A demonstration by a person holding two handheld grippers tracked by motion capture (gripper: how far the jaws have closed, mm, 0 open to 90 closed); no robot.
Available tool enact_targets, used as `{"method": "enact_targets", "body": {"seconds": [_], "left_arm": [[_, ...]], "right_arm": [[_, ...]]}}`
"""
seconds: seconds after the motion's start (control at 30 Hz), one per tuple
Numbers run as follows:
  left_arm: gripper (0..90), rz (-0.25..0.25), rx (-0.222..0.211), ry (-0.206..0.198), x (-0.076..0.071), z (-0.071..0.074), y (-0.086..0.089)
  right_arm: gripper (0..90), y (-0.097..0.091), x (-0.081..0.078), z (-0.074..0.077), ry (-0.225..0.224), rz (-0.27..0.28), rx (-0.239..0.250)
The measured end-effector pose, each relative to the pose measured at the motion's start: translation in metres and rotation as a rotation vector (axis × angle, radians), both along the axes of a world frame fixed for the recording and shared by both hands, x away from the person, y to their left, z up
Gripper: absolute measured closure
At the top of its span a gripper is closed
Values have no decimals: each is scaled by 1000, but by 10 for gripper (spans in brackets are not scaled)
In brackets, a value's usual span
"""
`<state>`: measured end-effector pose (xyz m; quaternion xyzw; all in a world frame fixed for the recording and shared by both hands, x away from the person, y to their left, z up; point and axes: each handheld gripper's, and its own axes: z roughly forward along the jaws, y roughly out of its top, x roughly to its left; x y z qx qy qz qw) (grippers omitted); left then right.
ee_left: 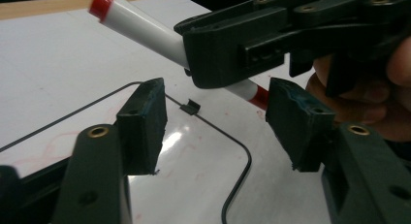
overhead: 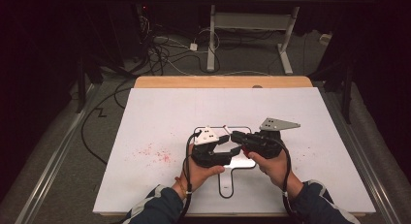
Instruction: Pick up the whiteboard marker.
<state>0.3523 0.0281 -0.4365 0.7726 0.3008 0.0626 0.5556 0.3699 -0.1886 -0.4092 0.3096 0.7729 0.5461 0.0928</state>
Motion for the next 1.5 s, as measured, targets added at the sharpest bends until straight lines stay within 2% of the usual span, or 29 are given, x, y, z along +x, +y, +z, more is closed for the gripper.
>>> {"method": "enact_targets", "body": {"seconds": [0.07, 0.13, 0.3, 0.33, 0.43, 0.7, 0.73, 0.83, 0.87, 1.03, 1.07, 1.1, 1.2, 1.37, 1.43, 1.5], "left_arm": [[399, -30, -29, 8, 4, 0, -6], [465, -32, -19, 1, 4, 0, -9], [607, -55, -2, -8, 6, -1, -13], [629, -59, 25, -25, 6, 0, -15], [675, -59, 43, -43, 6, 3, -15], [785, -65, 92, -80, 11, 4, -15], [785, -82, 109, -95, 13, 3, -17], [786, -77, 144, -117, 14, 0, -18], [786, -77, 144, -117, 14, 0, -18], [786, -31, 165, -125, 21, -9, -4], [787, -22, 170, -132, 22, -9, 0], [787, -7, 171, -137, 23, -10, 4], [787, 32, 170, -146, 28, -11, 19], [787, 112, 156, -175, 38, -13, 46], [787, 131, 151, -179, 40, -13, 50], [787, 162, 119, -176, 47, -15, 59]], "right_arm": [[812, 0, -2, 1, -4, 2, 4], [813, -1, -4, 1, -21, -8, -2], [813, -5, -5, 2, -23, -12, 17], [813, -6, -6, 2, -23, -13, 13], [813, -7, -8, 3, -31, -21, 12], [808, -10, -17, 4, -94, -40, -33], [803, -11, -18, 4, -96, -45, -39], [735, -14, -19, 5, -93, -46, -36], [720, -16, -20, 6, -95, -51, -33], [575, -30, -25, 11, -115, -71, -46], [556, -35, -27, 12, -133, -78, -53], [541, -40, -29, 13, -153, -87, -70], [502, -55, -36, 9, -222, -117, -166], [465, -82, -45, -7, -219, -130, -232], [460, -91, -48, -13, -211, -136, -242], [447, -97, -50, -18, -190, -133, -246]]}}
